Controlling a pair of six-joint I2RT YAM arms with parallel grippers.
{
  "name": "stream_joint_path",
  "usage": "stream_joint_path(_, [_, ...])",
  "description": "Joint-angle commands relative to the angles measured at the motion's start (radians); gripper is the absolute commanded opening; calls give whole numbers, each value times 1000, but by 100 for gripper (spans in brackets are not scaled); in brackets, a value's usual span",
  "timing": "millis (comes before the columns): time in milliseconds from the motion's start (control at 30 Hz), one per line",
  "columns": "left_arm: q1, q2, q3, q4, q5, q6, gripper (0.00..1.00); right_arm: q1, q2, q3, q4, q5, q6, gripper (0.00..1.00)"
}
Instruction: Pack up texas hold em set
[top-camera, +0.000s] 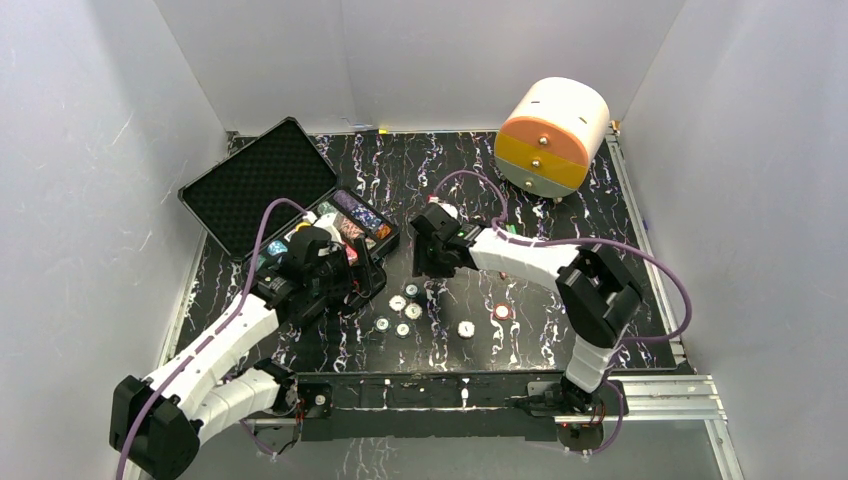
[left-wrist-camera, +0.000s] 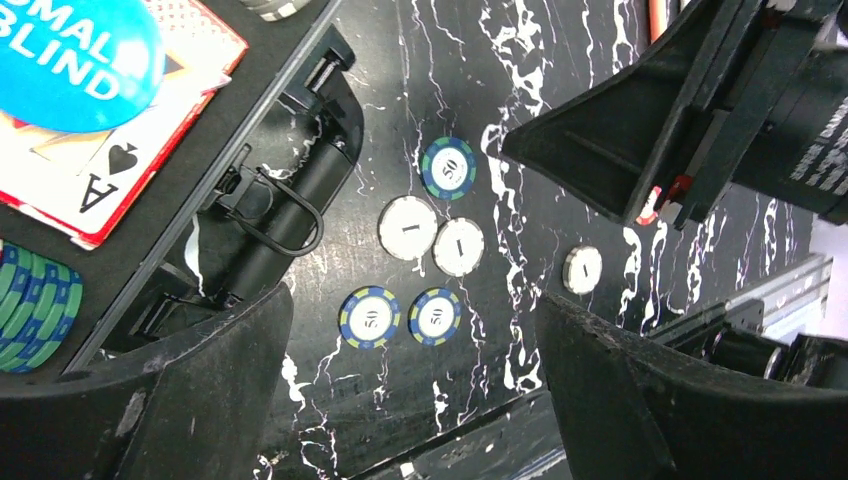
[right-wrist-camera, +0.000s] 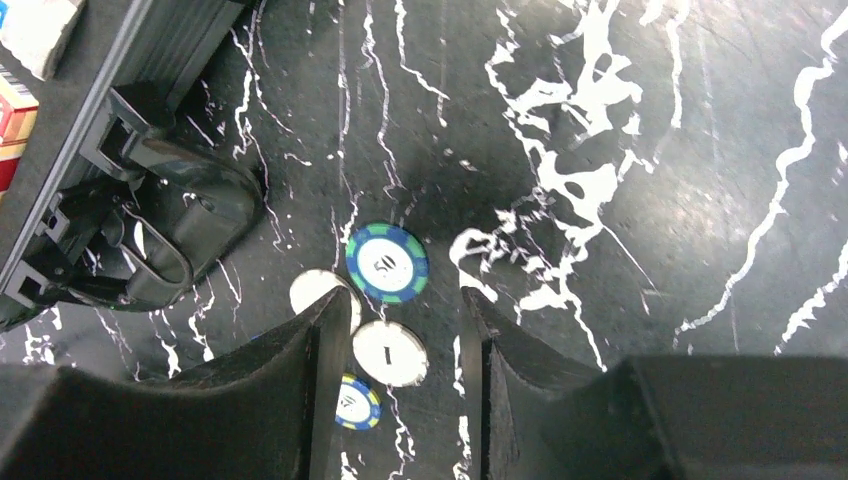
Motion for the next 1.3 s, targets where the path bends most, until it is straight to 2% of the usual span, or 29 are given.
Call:
stream_joint_path(0, [-2,-45,-3,20,-98,-65,89,35,90,130,-73,15,-73,54])
stream_joint_path(167, [-2,-95,-19,3,-159,-106,88,93,194,234,-190,97,-103,62])
stream_joint_path(400, [-3,-113,-31,-16,-181,-109,88,128,279,307,-267,147,-112,64])
stream_joint_path(633, [-3,-104,-35,-16,-177,-106,88,136,341,356,-322,185,-115,61])
stream_joint_path(800, [-3,-106,-36,-16,-179,-100,88,136,365,371,-324,197,-111,54])
stream_joint_path(933, [-3,-107,-37,-18,-179,-98,88,136,376,372,-330,181,-108,53])
stream_joint_path(1167, [-3,-103,-49,-12,-158,-102,89,136,346,333,-298,172,-89,47])
stream_joint_path(1267, [-2,-96,-62,20,-104,-88,93,135,304,309,-261,186,-73,47])
